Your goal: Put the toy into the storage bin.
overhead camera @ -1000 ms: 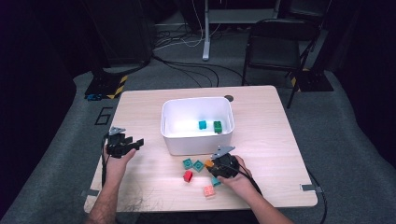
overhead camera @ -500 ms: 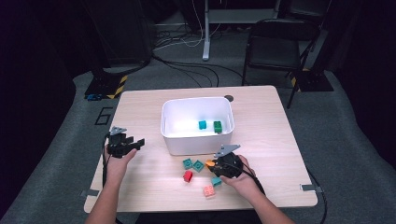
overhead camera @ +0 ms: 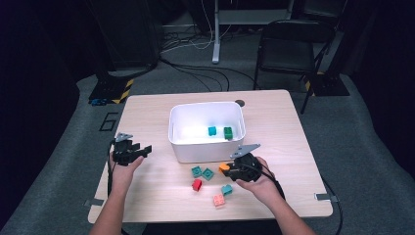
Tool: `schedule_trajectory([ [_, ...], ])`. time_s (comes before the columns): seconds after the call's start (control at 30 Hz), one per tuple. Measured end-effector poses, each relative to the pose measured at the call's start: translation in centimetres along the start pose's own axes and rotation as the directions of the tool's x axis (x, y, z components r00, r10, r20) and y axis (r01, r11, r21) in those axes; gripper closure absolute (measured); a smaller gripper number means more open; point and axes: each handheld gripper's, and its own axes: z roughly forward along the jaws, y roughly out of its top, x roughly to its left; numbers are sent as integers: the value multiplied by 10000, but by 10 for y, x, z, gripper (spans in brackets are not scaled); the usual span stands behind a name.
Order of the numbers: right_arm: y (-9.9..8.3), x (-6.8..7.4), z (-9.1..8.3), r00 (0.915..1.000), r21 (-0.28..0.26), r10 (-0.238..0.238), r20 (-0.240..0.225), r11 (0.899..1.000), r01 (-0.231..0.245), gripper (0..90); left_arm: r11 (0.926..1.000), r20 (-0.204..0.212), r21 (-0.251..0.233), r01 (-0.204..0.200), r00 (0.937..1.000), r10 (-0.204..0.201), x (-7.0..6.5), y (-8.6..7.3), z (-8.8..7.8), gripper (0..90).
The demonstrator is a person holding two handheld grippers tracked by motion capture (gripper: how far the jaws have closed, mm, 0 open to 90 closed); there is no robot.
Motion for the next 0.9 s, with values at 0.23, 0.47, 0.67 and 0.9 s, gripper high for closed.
schedule_trajectory([
  [0.23, 18, -5, -30, 10000, -288, -78, -50, 9996, 77, 671, 10000, 2, -33, 21, 10000, -21, 0, 0, 0, 416],
  [0.47, 35, -12, -53, 9998, -539, -84, -164, 9985, 75, 671, 10000, -6, -6, 7, 10000, -7, 0, 0, 0, 416],
  [0.67, 52, -19, -76, 9998, -755, -159, -146, 9970, 148, 671, 10000, -3, 0, -15, 10000, 15, -1, 0, 0, 416],
  [0.9, 70, -23, -89, 9993, -805, -363, 19, 9961, 364, 671, 9999, -14, 41, -101, 9999, 101, 0, 0, 0, 416],
])
